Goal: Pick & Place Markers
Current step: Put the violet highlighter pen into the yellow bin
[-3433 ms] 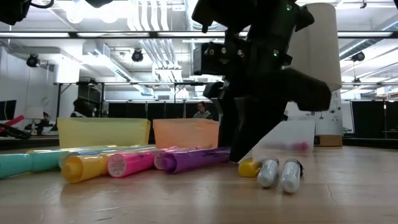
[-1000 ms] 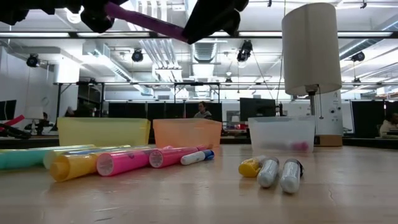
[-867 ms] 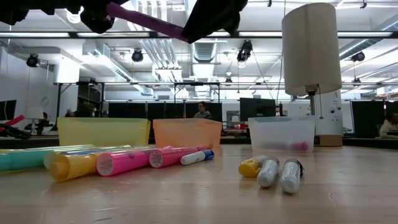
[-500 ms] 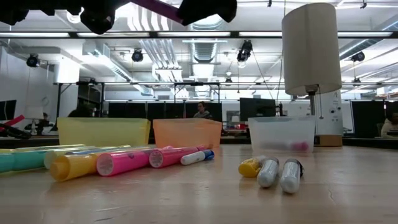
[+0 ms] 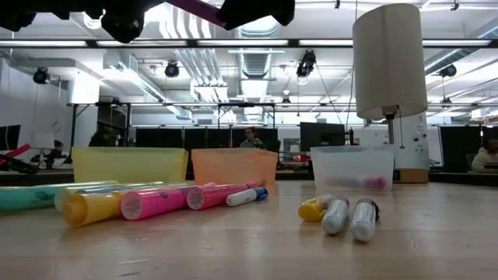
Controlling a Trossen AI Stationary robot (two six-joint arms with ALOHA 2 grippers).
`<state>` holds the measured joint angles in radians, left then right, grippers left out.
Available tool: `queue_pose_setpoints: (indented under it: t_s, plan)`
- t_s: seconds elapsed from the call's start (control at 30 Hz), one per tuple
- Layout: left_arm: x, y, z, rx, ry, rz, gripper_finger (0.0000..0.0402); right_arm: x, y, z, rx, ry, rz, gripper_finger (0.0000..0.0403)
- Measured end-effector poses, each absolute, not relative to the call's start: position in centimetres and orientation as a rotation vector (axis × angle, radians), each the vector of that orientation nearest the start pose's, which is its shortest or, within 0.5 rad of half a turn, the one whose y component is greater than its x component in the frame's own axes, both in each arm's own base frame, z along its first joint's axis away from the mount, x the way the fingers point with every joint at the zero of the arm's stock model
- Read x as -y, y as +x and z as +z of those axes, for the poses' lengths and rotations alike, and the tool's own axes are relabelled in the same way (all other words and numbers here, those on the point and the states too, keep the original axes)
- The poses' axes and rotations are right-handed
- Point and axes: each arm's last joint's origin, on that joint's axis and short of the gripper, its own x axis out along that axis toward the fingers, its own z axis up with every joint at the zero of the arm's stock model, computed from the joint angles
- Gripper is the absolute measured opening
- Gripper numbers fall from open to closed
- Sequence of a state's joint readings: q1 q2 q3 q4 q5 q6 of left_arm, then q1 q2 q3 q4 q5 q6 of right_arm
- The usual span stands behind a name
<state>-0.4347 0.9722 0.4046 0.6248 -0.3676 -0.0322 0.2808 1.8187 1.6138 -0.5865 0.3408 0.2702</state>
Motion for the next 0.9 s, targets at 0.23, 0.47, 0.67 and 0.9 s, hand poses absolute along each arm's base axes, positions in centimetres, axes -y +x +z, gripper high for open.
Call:
queue_pose_setpoints:
  t_s: [0.23,0.47,0.67,0.9]
  plan:
    - [7.6,19.0,24.6,0.048,-0.051,-0.057,0.0073,-10.3,39.2,30.2,-0.722,0.02,-0.154,0.0068]
    - [7.7,19.0,24.6,0.05,-0.045,-0.066,0.0055,-10.5,39.5,30.4,-0.679,0.03,-0.147,0.0098]
    - [7.7,19.0,24.4,0.035,-0.038,-0.072,0.0057,-10.4,39.5,30.5,-0.68,0.036,-0.156,0.015]
    - [7.3,19.0,23.7,-0.033,0.002,0.06,0.0059,-10.1,38.6,29.4,-0.802,0.058,-0.203,0.0202]
